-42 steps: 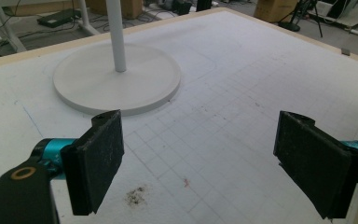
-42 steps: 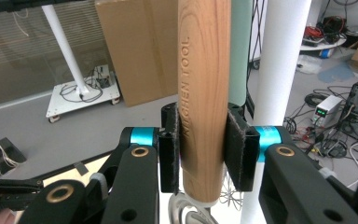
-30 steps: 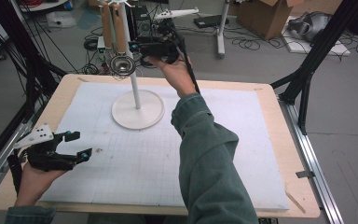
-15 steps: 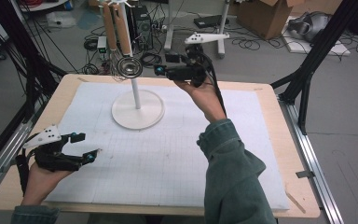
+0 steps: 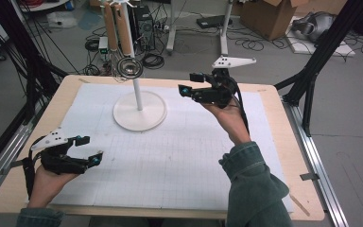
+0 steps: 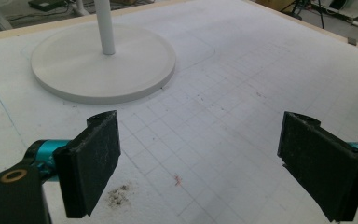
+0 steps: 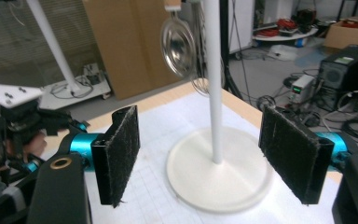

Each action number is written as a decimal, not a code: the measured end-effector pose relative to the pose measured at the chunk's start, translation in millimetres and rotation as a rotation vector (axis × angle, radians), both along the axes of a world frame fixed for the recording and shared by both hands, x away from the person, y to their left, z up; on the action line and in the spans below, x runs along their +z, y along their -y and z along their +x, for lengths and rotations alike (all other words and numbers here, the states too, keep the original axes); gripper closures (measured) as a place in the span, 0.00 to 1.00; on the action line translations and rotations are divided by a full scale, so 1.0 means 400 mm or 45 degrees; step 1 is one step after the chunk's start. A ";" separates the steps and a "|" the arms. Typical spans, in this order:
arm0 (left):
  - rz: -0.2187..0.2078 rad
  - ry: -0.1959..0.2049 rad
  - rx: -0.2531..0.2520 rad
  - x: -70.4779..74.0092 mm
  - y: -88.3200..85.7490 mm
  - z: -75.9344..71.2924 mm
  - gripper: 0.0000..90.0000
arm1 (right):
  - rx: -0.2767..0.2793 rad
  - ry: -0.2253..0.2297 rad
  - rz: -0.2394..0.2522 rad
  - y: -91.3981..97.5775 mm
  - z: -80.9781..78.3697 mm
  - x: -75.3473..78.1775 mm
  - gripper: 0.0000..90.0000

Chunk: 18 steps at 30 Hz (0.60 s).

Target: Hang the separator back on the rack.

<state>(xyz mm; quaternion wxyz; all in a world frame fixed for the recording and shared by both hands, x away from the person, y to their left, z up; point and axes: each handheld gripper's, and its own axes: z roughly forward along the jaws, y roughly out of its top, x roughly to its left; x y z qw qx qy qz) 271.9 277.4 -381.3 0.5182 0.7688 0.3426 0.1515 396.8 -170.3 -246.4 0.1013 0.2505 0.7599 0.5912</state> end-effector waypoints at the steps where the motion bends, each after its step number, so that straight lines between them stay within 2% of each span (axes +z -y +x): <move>1: -0.003 -0.002 -0.003 -0.001 0.002 0.000 0.15 | -0.010 -0.003 0.001 0.006 -0.003 -0.006 0.30; 6: 0.007 -0.001 -0.007 -0.002 0.009 0.001 0.15 | -0.025 -0.023 -0.012 0.030 -0.020 -0.030 0.24; 10: 0.005 0.009 0.004 0.000 0.006 0.000 0.15 | -0.045 -0.014 -0.014 0.041 -0.036 -0.044 0.21; 18: 0.017 0.011 -0.006 0.002 0.008 -0.003 0.15 | -0.071 -0.013 -0.041 0.055 -0.056 -0.076 0.20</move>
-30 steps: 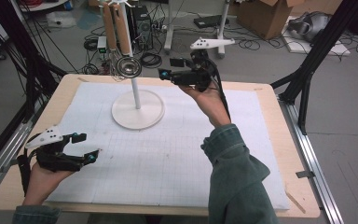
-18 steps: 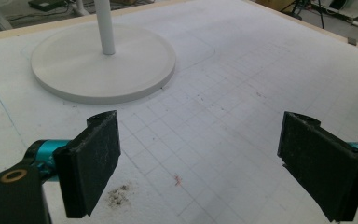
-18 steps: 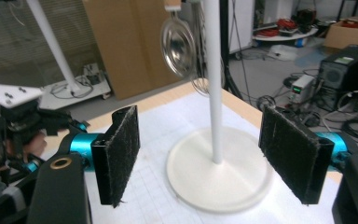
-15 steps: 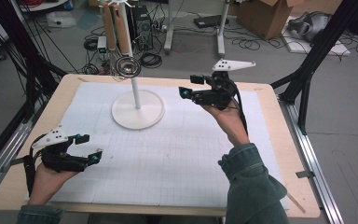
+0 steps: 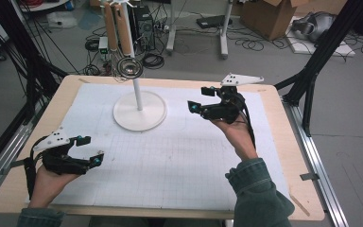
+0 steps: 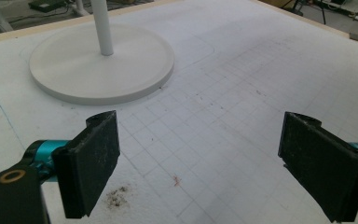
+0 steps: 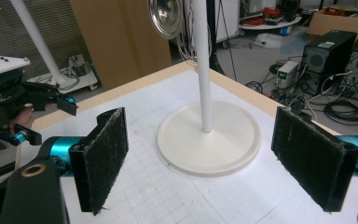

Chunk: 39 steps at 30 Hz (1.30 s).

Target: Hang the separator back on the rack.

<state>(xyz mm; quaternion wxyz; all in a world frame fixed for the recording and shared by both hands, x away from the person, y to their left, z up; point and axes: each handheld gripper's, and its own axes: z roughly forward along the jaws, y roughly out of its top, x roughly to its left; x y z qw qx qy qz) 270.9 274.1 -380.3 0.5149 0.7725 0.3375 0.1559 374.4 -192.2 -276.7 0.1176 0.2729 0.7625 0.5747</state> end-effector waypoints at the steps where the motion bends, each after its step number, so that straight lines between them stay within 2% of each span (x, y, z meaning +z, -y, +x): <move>1: 0.001 0.002 0.001 0.000 0.000 0.000 0.15 | 0.002 -0.005 0.001 0.002 -0.003 -0.004 0.19; 10: -0.001 -0.001 -0.005 0.000 0.002 0.001 0.14 | -0.025 -0.014 -0.018 0.026 -0.026 -0.044 0.19; 17: 0.007 -0.005 -0.006 -0.002 0.006 0.001 0.14 | -0.023 -0.016 0.001 0.050 -0.044 -0.075 0.19; 22: 0.004 -0.004 -0.012 -0.001 0.007 0.000 0.14 | -0.027 -0.047 0.019 0.066 -0.056 -0.107 0.17; 27: 0.003 -0.005 -0.010 -0.001 0.007 0.000 0.13 | -0.043 -0.070 -0.006 0.075 -0.066 -0.138 0.16; 29: -0.004 -0.013 -0.012 -0.003 0.009 0.001 0.13 | -0.043 -0.062 -0.036 0.074 -0.071 -0.151 0.16; 35: 0.004 -0.013 -0.014 -0.005 0.010 0.001 0.11 | -0.024 -0.098 -0.100 0.072 -0.089 -0.189 0.16; 39: 0.011 -0.015 -0.020 -0.005 0.012 0.001 0.11 | -0.025 -0.086 -0.103 0.078 -0.101 -0.203 0.16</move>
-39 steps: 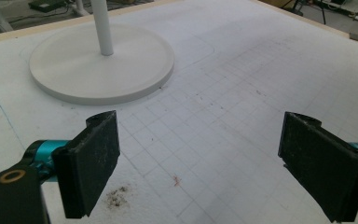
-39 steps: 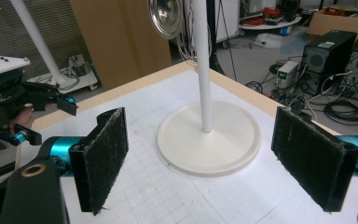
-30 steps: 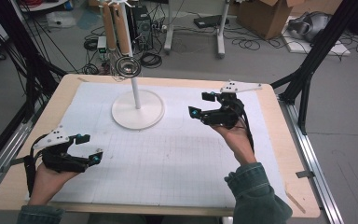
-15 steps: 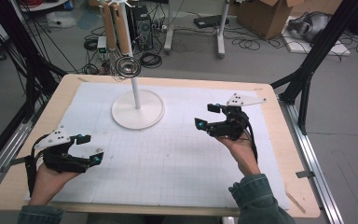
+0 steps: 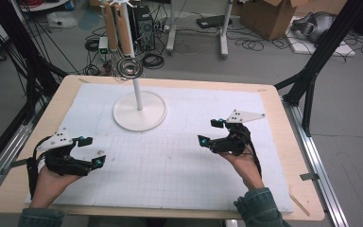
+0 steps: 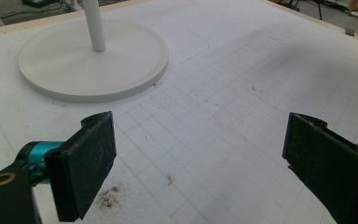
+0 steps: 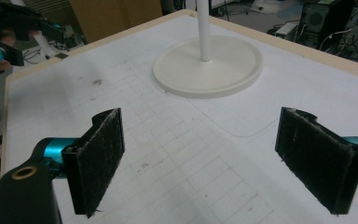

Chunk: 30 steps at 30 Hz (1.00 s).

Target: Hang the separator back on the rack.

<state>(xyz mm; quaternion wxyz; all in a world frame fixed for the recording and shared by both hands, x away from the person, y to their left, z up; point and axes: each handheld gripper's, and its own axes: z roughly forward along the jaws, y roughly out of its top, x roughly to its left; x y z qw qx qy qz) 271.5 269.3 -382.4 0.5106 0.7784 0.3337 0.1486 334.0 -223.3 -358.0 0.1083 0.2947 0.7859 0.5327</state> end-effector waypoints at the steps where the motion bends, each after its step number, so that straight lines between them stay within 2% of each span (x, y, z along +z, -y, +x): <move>1: 0.000 -0.001 0.002 0.000 0.000 0.000 0.11 | 0.001 -0.001 0.000 0.003 -0.003 -0.004 0.16; 8: -0.008 -0.008 -0.007 -0.004 0.003 0.001 0.09 | -0.030 0.006 -0.011 0.025 -0.032 -0.037 0.14; 16: 0.012 -0.016 0.001 -0.019 0.010 0.005 0.09 | -0.055 0.009 -0.021 0.045 -0.064 -0.071 0.10; 19: 0.017 -0.023 0.000 -0.027 0.012 0.007 0.08 | -0.095 -0.002 -0.032 0.052 -0.073 -0.080 0.02; 30: 0.036 -0.042 -0.010 -0.055 0.024 0.012 0.07 | -0.134 -0.007 -0.017 0.091 -0.113 -0.122 0.01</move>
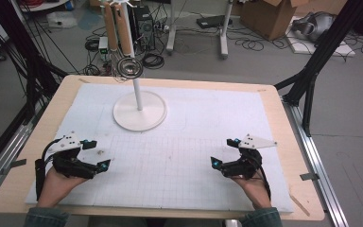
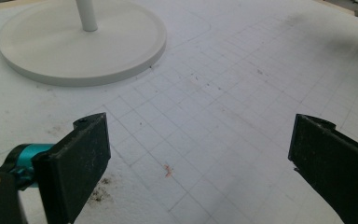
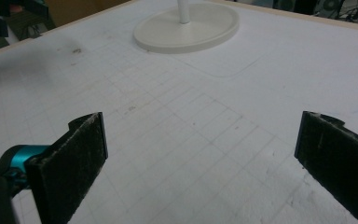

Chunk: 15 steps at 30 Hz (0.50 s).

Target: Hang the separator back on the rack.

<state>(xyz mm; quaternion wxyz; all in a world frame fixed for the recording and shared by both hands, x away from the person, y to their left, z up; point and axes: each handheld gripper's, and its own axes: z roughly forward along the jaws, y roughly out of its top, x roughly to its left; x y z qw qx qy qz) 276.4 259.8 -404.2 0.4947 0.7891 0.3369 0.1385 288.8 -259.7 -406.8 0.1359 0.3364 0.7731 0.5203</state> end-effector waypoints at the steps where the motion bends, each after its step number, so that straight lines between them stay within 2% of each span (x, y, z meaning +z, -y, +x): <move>1: 0.003 -0.001 -0.004 -0.003 0.001 0.001 0.07 | -0.006 -0.002 0.003 0.006 -0.005 -0.005 0.01; 7: 0.008 -0.013 -0.018 -0.019 0.013 0.000 0.06 | -0.033 0.003 0.004 0.026 -0.029 -0.022 0.01; 15: 0.009 -0.010 -0.025 -0.023 0.015 -0.001 0.06 | -0.063 -0.019 -0.010 0.042 -0.050 -0.048 0.02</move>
